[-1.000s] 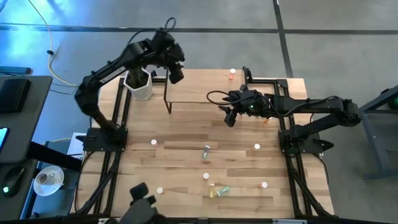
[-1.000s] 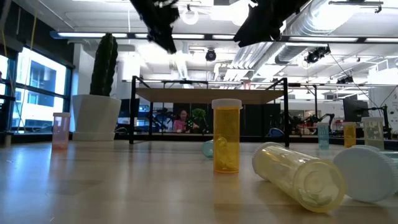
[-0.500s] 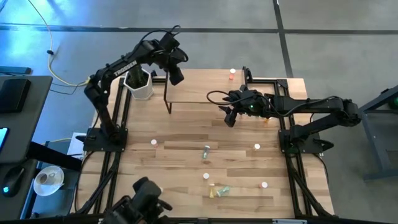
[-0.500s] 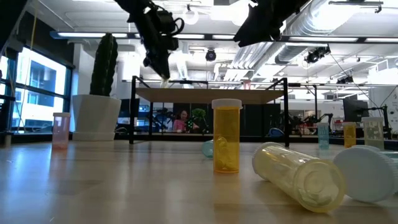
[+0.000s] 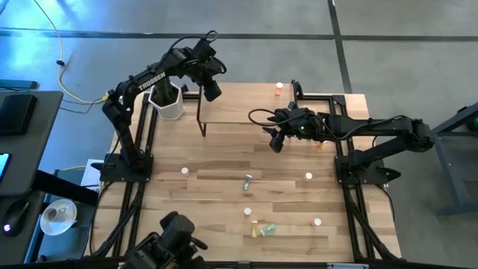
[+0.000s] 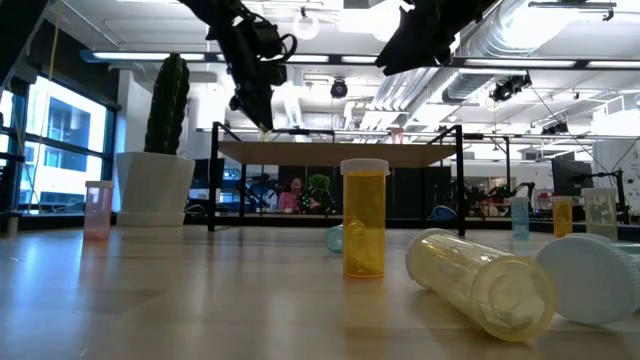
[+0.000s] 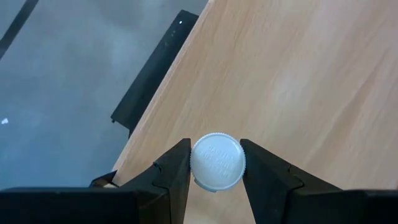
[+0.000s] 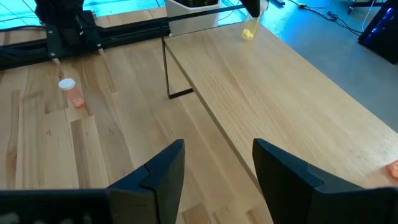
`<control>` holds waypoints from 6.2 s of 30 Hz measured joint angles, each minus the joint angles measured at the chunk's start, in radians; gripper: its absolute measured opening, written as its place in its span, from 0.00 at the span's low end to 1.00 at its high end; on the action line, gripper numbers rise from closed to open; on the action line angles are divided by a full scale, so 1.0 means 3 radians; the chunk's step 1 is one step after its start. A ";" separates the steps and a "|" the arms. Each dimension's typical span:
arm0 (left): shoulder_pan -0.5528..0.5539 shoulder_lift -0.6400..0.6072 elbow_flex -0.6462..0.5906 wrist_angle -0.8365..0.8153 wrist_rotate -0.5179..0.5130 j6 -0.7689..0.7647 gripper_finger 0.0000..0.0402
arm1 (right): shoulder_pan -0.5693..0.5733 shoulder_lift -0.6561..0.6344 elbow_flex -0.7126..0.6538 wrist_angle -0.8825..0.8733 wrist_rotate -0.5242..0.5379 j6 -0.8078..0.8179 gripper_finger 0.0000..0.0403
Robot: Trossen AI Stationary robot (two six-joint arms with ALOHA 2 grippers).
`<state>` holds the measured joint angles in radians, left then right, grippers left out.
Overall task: Pick and place medicine bottles onto shelf by color
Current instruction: Put the middle left yellow pill bottle on the shelf, then put the bottom left orange pill bottle on the shelf
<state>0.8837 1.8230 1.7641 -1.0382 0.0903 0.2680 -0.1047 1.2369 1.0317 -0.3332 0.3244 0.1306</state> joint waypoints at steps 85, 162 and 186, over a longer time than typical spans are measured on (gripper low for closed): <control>-0.0947 -0.1957 -0.2016 0.1240 0.0406 -0.0686 0.50 | 0.0534 0.0011 0.0004 -0.0230 -0.0922 -0.0088 0.45; -0.4049 -0.2537 -0.3508 0.2655 -0.1400 -0.2428 0.50 | 0.1758 0.1857 0.0004 0.1320 -0.0920 -0.0115 0.45; -0.4047 -0.2536 -0.3508 0.2653 -0.1399 -0.2424 0.50 | 0.1761 0.2087 0.0003 0.1395 -0.0884 -0.0069 0.43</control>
<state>-0.3305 1.0622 0.7116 -0.2422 -0.3294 -0.4594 0.4236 1.8629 1.0327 0.0854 0.0593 0.1098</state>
